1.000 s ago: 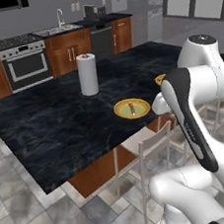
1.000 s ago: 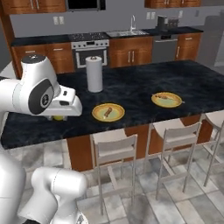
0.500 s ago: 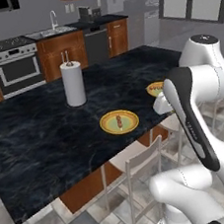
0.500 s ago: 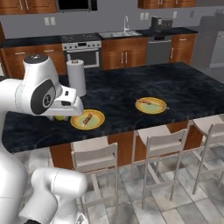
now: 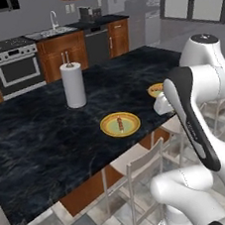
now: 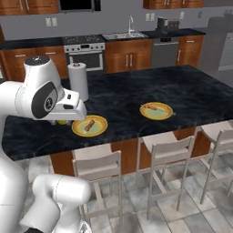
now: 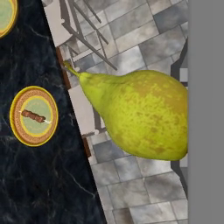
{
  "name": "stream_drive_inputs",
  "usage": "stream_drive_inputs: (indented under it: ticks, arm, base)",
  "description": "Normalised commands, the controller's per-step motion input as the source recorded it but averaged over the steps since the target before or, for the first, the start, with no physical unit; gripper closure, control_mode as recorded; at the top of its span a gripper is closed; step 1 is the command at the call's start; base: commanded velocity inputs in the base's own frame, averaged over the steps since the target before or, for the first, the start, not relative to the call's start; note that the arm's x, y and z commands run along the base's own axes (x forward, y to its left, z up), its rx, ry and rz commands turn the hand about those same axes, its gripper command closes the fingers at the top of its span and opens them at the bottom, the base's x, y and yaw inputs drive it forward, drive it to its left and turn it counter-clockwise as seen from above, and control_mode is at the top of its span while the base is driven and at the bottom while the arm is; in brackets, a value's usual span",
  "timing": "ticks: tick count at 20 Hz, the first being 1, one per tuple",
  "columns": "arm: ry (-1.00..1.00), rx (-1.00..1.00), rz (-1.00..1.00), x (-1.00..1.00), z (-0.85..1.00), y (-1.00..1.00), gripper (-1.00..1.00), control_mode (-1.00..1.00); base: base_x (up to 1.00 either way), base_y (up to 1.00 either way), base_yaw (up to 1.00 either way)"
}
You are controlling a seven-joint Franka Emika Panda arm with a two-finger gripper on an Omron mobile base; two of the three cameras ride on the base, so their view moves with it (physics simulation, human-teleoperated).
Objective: Pick up the pear and kiwi from the fridge and place one fruit on each plate on the dining counter.
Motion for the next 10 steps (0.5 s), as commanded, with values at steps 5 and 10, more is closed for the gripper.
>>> stream_drive_inputs:
  ticks: [5,10]
  arm:
    - [0.0,0.0,0.0,0.0,0.0,0.0,1.0,1.0]
    - [0.0,0.0,0.0,0.0,0.0,0.0,1.0,1.0]
  base:
    - [0.38,0.02,0.06]
    - [0.1,0.0,0.01]
